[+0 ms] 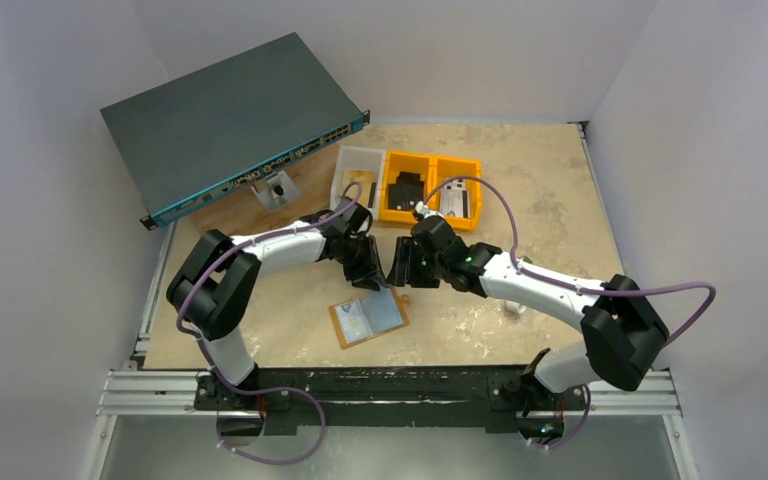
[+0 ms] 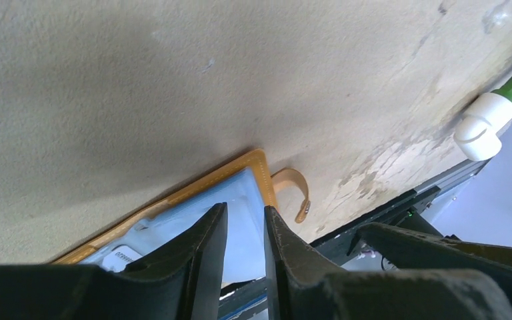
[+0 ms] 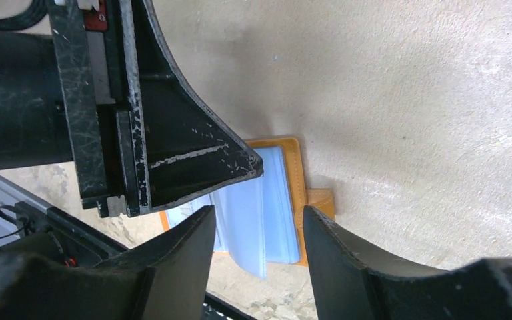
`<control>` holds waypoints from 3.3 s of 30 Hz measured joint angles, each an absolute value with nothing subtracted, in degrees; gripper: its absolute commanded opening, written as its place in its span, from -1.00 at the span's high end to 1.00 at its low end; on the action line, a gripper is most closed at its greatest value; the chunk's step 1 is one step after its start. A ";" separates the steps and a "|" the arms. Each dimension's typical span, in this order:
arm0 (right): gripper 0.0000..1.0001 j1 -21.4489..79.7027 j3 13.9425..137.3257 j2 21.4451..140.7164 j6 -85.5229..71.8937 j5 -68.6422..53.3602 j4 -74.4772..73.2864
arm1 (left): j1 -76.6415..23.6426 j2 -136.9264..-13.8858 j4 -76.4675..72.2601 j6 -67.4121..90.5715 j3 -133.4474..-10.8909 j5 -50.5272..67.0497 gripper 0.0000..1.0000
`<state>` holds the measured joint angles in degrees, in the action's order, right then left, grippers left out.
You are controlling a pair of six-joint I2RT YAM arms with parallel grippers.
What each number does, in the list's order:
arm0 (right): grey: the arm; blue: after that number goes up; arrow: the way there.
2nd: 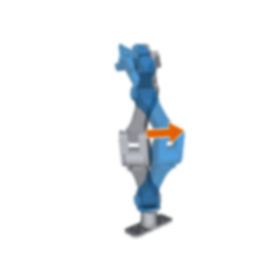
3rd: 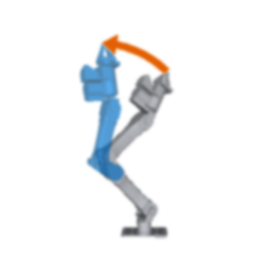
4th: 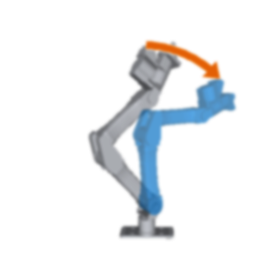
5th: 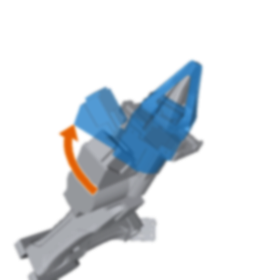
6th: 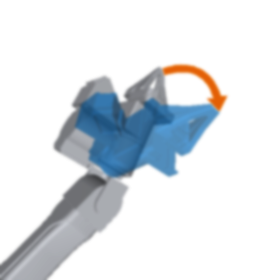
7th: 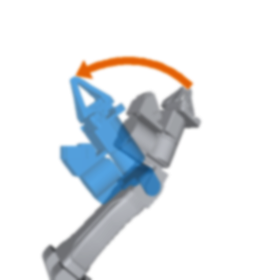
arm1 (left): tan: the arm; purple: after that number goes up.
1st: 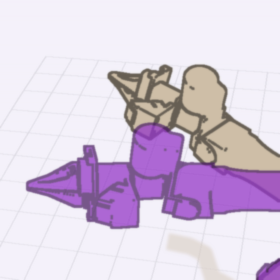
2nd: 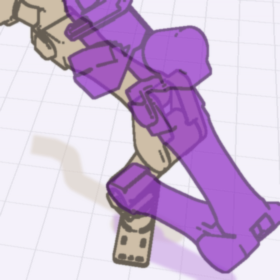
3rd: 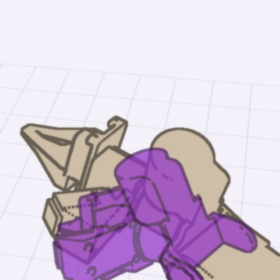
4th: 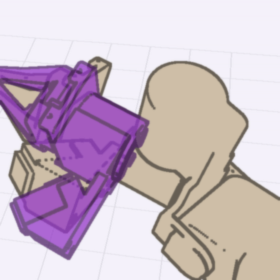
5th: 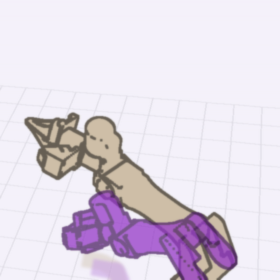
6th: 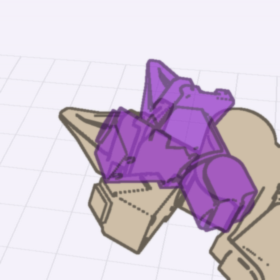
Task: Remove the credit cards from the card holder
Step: Remove the credit card from the card holder.
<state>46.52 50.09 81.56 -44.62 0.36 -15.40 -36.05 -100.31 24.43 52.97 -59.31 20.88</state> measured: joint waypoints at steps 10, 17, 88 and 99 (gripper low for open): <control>0.26 52.05 52.03 83.74 -42.13 -0.43 -15.22 | -36.03 -100.16 24.36 52.99 -62.00 20.91 0.47; 0.25 56.99 55.79 91.31 -40.88 -2.31 -13.69 | -34.17 -95.72 24.25 52.97 -61.52 21.12 0.47; 0.53 45.04 37.95 105.06 -55.83 -34.59 28.84 | -29.28 -87.00 27.92 48.53 -41.12 20.40 1.00; 0.52 44.05 36.51 104.99 -56.93 -35.81 31.03 | -29.28 -87.26 28.27 48.58 -41.43 20.40 1.00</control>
